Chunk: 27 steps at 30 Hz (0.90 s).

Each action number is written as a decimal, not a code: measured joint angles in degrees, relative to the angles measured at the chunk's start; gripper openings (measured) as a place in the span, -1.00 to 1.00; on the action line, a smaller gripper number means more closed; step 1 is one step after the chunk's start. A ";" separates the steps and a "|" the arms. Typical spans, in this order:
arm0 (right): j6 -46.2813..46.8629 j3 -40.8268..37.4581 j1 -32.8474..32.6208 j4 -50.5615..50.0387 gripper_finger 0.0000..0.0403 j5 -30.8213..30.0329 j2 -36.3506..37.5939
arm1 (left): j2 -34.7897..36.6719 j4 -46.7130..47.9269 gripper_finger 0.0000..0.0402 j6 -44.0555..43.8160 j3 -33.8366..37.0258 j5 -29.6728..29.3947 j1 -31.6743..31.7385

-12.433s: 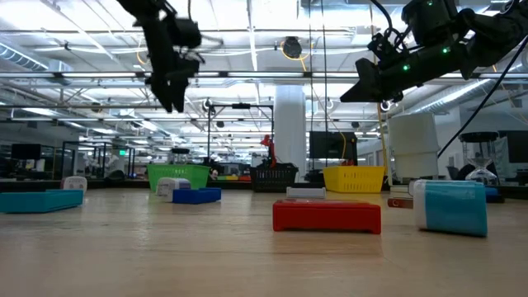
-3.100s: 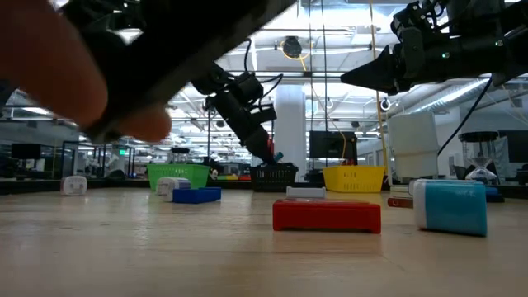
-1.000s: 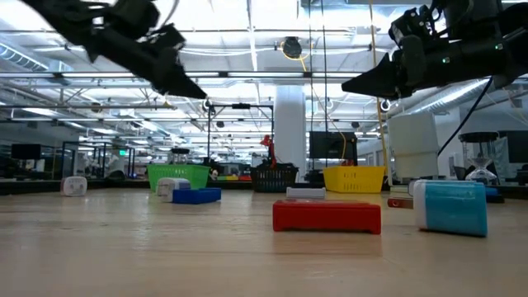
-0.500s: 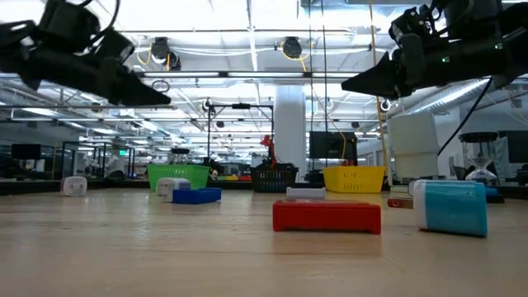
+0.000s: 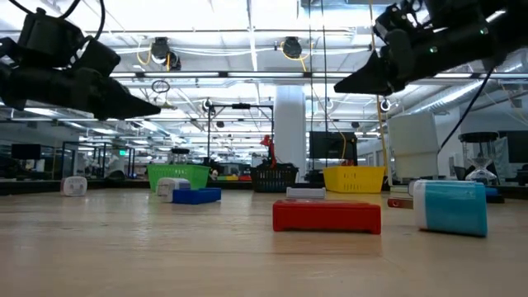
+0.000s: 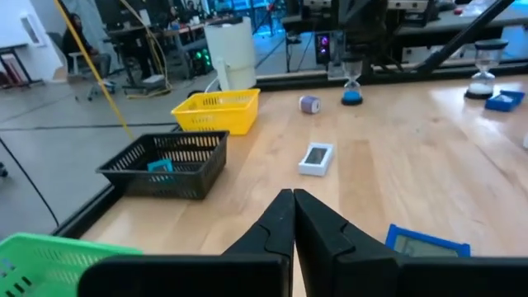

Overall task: Pick & Place Office items
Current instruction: Put the blue charger adapter into the yellow bin

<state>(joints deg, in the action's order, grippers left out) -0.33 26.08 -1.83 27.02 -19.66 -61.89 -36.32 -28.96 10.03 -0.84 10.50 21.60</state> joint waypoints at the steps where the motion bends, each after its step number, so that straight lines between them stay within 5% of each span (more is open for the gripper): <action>1: 1.33 1.40 0.00 -3.55 -1.00 -0.02 -0.01 | 0.01 -0.10 -0.98 -0.08 0.00 0.02 -0.06; 17: 23.17 15.39 -4.91 -40.79 -0.49 0.17 -0.75 | -0.01 -0.38 -0.82 -1.25 0.00 -0.03 -0.42; 27: 29.83 22.60 -13.10 -48.95 -0.18 -5.79 -7.53 | -0.04 -0.72 -0.81 -1.60 0.00 -0.09 -0.42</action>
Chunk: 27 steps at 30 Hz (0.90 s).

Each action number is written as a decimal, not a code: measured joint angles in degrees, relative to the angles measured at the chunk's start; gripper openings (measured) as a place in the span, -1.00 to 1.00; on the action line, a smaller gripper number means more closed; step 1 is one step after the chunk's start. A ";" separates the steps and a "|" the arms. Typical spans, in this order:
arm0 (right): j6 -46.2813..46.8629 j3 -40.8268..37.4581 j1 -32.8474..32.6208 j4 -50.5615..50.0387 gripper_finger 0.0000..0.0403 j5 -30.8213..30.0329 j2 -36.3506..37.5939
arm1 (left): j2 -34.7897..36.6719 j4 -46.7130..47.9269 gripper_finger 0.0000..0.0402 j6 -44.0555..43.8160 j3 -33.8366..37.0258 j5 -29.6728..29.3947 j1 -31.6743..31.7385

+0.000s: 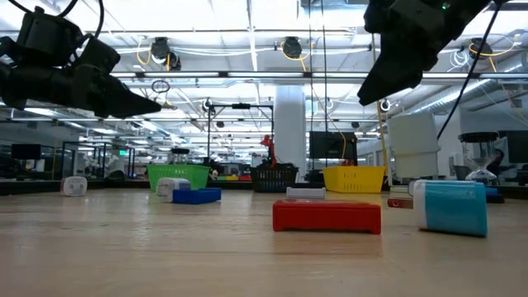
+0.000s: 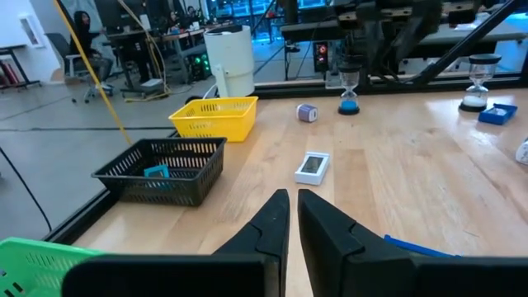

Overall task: Pick & Place Office items
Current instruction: Put the blue charger adapter into the yellow bin

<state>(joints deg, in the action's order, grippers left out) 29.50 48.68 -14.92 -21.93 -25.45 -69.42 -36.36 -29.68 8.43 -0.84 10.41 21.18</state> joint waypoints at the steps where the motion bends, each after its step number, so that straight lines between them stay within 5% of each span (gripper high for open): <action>1: 0.03 0.36 -0.43 -0.02 -0.13 -0.11 -0.56 | 0.00 0.10 -0.81 0.00 0.00 0.00 -0.01; 13: -0.48 1.71 -0.88 -1.07 0.40 -0.87 -2.53 | 0.00 0.86 -0.81 0.17 0.00 -0.02 -0.01; 22: -5.64 3.65 0.43 -1.48 0.47 -4.51 -2.53 | 0.00 0.47 -0.81 0.14 -0.01 -0.07 0.00; 27: -3.69 4.18 0.94 -2.33 0.51 1.56 -5.33 | 0.00 0.36 -0.81 -0.20 -0.02 -0.07 -0.01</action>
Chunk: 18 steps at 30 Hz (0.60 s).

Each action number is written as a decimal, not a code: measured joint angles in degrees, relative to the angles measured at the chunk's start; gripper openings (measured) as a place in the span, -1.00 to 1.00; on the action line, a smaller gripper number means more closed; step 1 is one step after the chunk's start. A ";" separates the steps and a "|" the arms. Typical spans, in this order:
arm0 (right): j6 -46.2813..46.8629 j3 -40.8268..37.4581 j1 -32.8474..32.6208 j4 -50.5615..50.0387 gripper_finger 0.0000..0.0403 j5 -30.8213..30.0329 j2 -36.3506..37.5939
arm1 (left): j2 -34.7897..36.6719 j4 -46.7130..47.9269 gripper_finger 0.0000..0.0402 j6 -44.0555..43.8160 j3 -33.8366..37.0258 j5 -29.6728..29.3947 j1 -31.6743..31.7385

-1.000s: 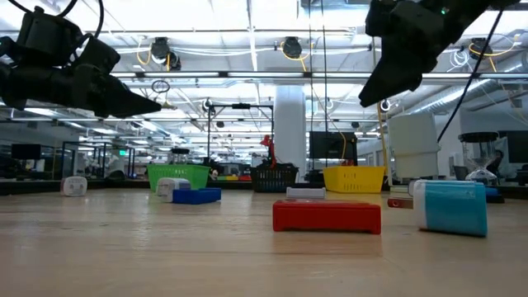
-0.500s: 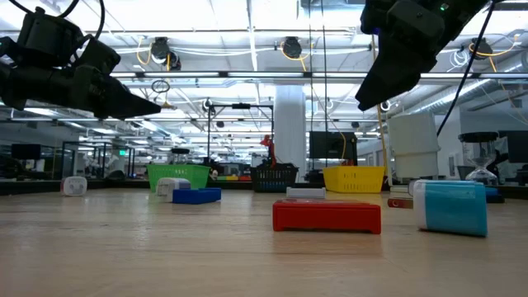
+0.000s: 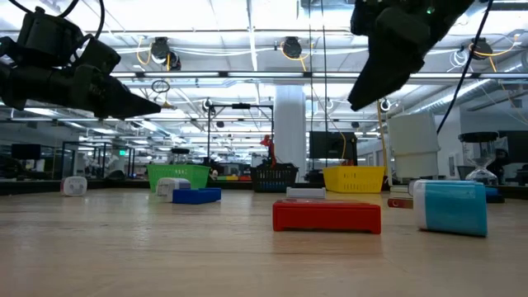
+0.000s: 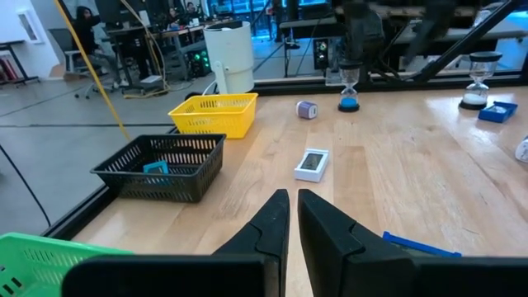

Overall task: Pick & Place Office items
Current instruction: Put the blue charger adapter into the yellow bin

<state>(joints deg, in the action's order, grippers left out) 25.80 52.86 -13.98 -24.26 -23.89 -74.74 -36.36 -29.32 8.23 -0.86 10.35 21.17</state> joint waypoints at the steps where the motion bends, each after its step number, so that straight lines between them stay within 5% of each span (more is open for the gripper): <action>1: 0.71 0.78 -0.69 -0.07 0.53 0.50 -1.08 | 0.00 0.00 -0.81 -0.02 0.00 0.00 0.02; 8: 4.85 9.72 -5.99 -6.50 0.66 1.63 -10.72 | 0.00 0.06 -0.81 -1.21 0.00 0.02 0.01; 18: 27.19 13.83 -13.48 -12.41 0.68 6.21 -20.85 | 0.00 0.72 -0.81 -1.07 0.00 0.04 0.02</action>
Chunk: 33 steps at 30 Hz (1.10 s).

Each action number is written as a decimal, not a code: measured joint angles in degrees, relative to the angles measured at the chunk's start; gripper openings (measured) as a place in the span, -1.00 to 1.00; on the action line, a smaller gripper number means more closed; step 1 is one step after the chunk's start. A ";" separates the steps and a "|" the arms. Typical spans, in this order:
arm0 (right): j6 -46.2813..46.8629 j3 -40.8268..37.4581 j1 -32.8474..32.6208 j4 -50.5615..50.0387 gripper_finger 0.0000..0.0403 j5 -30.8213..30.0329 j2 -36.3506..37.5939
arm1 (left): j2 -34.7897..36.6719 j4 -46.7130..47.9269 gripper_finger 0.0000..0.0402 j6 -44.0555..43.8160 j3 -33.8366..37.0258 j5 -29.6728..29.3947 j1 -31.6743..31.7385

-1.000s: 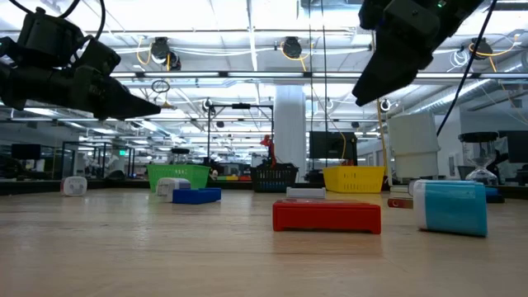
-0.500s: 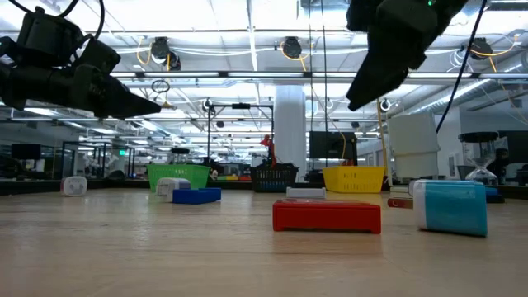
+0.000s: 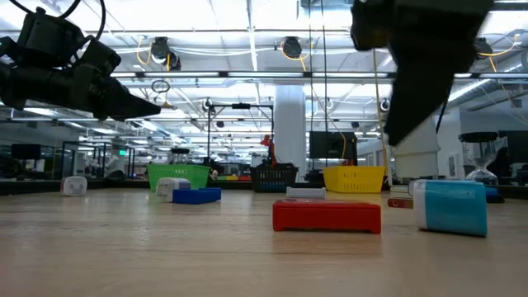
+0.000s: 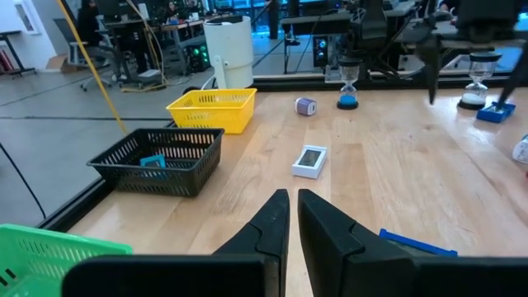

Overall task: Pick & Place Office items
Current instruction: Put the blue charger adapter into the yellow bin

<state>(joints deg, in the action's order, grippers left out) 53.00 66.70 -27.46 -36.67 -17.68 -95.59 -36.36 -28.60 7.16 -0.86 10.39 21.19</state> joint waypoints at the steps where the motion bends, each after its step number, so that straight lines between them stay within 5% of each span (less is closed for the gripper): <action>1: 1.28 0.00 -0.71 0.10 0.68 0.03 -0.94 | 0.00 0.00 -0.81 0.04 0.00 0.00 0.00; 20: -0.10 0.67 -1.79 4.72 0.55 7.49 -7.25 | 0.00 0.07 -0.81 0.09 -0.03 -0.02 -0.02; 27: -0.40 5.56 -2.28 -2.23 0.68 7.36 -4.76 | 0.00 0.09 -0.81 0.06 -0.03 0.00 0.00; 33: -5.36 5.99 -4.83 5.39 0.74 10.81 -7.00 | 0.01 0.11 -0.81 0.06 -0.03 0.00 -0.01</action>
<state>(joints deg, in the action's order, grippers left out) 47.63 72.69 -32.29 -31.28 -6.87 -102.59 -36.35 -28.49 7.22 -0.89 10.39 21.18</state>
